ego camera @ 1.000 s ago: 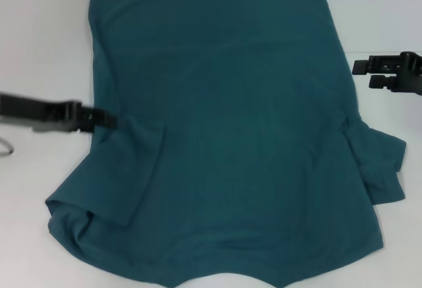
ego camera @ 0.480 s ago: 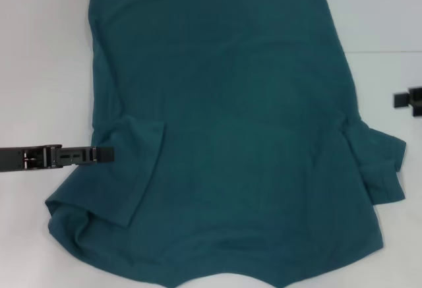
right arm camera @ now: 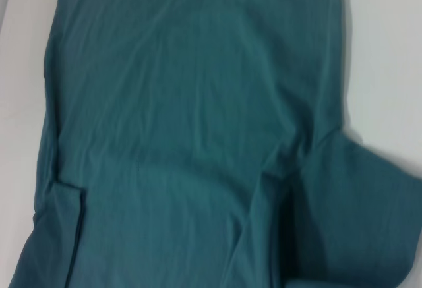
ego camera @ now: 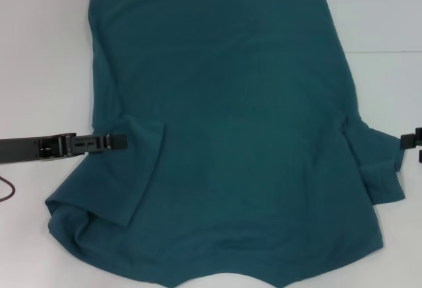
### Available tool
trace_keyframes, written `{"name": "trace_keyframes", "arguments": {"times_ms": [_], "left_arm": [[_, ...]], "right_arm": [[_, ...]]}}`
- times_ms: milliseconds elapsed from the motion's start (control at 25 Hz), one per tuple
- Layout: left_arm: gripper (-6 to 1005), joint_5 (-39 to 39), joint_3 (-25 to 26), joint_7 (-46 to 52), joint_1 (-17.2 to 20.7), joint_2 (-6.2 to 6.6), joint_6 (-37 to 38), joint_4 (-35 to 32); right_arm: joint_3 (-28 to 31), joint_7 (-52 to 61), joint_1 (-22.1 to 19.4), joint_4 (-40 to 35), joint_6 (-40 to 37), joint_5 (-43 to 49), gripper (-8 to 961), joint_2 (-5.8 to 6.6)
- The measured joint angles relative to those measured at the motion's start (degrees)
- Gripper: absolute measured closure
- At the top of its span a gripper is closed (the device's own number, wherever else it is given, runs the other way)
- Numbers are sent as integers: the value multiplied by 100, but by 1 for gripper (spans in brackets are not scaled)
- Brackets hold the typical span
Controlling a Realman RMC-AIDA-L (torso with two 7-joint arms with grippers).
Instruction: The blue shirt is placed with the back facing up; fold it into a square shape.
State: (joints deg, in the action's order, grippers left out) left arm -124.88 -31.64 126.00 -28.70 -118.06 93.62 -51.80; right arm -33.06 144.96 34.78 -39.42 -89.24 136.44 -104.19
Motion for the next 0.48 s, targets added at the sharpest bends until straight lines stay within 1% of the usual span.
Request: {"name": "trace_keyframes", "arguments": {"times_ms": [360, 480], "left_arm": [[112, 78, 0, -4, 46, -40, -52, 3], [112, 78, 0, -5, 53, -48, -109, 3]], "right_arm": [[-13, 1, 12, 468, 252, 24, 354, -49], [-7, 1, 9, 560, 392, 23, 357, -88]]}}
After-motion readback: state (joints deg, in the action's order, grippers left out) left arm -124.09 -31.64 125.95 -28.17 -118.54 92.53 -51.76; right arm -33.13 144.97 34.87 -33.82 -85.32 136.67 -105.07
